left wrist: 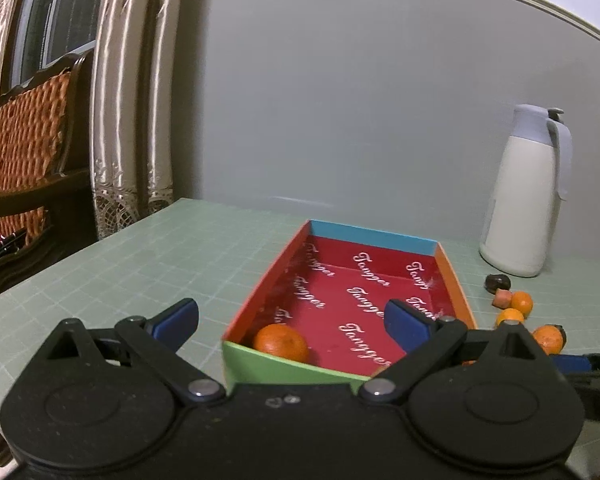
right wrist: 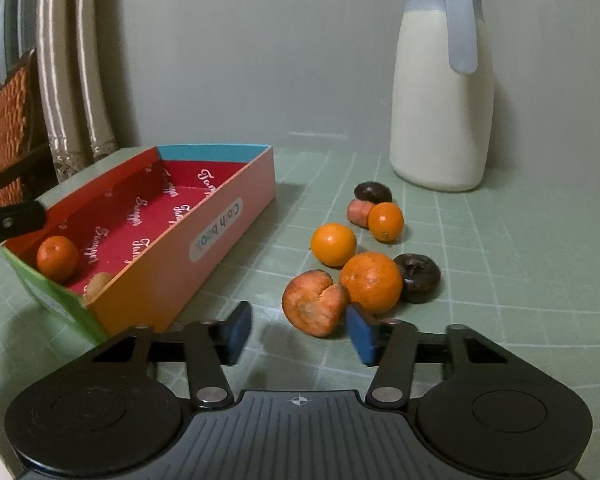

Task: Organize fruits
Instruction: 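Grasp the halved orange fruit with the right gripper, then place the halved fruit into the red box and open the right gripper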

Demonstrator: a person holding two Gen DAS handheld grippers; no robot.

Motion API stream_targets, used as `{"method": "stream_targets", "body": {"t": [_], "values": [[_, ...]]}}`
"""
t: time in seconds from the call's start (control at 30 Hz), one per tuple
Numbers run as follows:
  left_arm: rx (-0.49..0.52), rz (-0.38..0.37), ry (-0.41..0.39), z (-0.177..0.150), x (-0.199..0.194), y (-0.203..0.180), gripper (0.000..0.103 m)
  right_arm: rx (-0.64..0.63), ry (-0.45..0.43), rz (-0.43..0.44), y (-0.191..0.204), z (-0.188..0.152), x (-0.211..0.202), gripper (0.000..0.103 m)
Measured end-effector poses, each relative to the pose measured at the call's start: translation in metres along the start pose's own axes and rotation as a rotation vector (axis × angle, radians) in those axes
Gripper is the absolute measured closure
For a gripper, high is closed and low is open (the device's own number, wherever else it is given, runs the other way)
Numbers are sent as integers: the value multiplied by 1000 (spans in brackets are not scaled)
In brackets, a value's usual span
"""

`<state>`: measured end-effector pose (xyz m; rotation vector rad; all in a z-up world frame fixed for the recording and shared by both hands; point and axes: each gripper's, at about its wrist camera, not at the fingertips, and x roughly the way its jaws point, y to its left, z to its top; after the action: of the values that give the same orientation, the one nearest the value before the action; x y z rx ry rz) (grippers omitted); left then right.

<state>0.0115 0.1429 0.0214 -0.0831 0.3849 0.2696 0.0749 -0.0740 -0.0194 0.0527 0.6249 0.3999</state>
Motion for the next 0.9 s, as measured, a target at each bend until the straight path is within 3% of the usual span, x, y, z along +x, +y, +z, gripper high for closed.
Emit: {"method": "stream_targets", "body": {"t": [0.17,0.27,0.4,0.73,0.9], "values": [[-14,-4,8,1,1,6,10,-13,31,-14,4,5,18,56],[-14,-6,4,1,0,7,10,-50,30,-27,10,4,19,65],[-13,-1,-1,1,-2,9,10,-39,6,-22,10,3,15,65],[-25,44,11,-3,-6,23,7,-93,-265,123,44,7,-29,65],[-23,64,19,-4,-6,25,6,-199,-308,181,78,2,-33,65]]}}
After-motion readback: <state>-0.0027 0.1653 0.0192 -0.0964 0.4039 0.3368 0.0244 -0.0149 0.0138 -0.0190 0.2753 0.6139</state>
